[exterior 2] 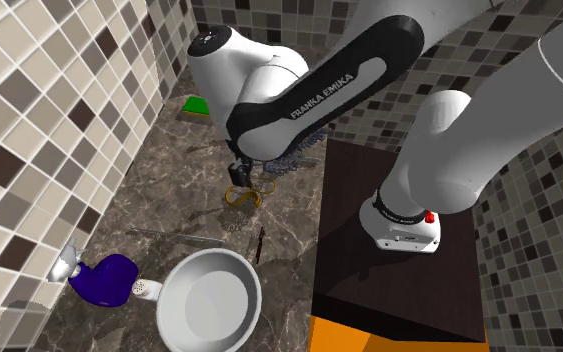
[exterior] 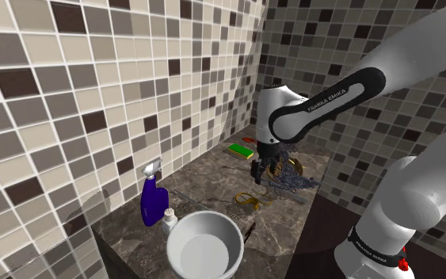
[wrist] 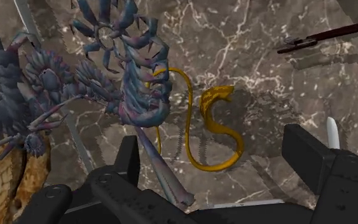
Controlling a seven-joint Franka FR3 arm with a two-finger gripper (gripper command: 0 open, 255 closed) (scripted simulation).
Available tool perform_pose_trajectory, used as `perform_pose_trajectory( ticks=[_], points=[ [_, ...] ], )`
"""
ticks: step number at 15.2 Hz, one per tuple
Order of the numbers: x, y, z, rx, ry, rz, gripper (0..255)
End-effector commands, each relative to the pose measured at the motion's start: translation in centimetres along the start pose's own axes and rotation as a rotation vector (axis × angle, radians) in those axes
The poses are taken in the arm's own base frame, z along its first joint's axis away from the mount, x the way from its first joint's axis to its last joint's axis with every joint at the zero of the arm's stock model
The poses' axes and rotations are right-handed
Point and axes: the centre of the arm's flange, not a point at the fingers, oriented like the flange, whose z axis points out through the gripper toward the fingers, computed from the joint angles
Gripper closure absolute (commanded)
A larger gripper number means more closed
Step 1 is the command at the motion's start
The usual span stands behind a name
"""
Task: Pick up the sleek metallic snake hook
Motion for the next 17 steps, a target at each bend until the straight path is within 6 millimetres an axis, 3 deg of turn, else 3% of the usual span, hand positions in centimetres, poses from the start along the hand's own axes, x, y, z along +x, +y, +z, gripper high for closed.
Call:
perform_pose_trajectory(
  ticks=[1, 6, 14, 16, 17],
  points=[
    [1.2, -0.3, 2.4, -0.002, -0.012, 0.022, 0],
    [3.1, -1.0, 8.8, -0.009, -0.045, 0.076, 0],
    [3.5, -1.2, 12.8, -0.009, -0.045, 0.076, 0],
    [3.5, -1.2, 12.8, -0.009, -0.045, 0.076, 0],
    [3.6, -1.2, 12.8, -0.009, -0.045, 0.076, 255]
  ],
)
